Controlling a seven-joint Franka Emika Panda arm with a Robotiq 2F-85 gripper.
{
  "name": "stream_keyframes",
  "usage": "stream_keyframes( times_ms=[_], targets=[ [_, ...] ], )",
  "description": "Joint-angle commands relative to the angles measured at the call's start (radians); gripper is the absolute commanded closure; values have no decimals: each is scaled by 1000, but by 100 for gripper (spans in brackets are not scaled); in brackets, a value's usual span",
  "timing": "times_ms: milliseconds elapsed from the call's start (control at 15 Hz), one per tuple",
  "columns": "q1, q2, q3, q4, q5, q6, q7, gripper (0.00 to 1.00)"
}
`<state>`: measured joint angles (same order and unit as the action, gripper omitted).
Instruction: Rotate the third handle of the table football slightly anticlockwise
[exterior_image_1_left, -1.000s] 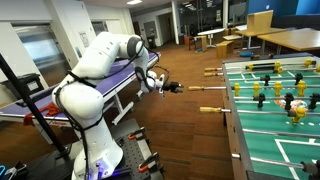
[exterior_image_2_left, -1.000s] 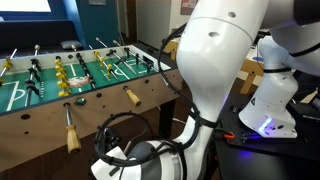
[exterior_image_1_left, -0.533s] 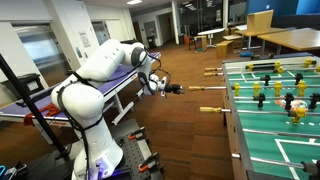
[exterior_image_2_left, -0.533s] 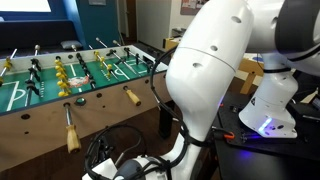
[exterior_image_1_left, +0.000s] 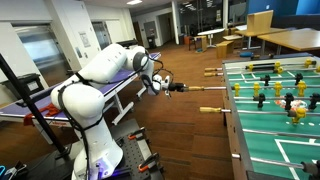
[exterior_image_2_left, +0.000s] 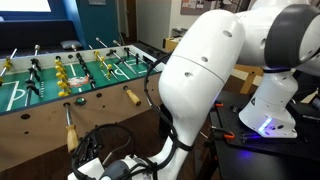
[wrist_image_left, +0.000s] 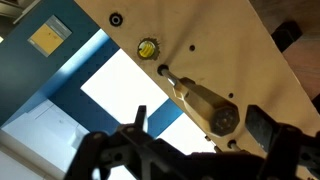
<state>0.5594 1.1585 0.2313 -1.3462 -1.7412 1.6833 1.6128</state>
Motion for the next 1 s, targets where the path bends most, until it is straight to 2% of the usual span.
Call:
stream_keyframes(
  times_ms=[0, 400, 933],
  targets=[
    [26, 51, -27, 89, -22, -6, -65, 0],
    [50, 114, -57, 174, -23, -11, -140, 0],
    [78, 195, -103, 277, -17, -28, -169, 0]
  ],
)
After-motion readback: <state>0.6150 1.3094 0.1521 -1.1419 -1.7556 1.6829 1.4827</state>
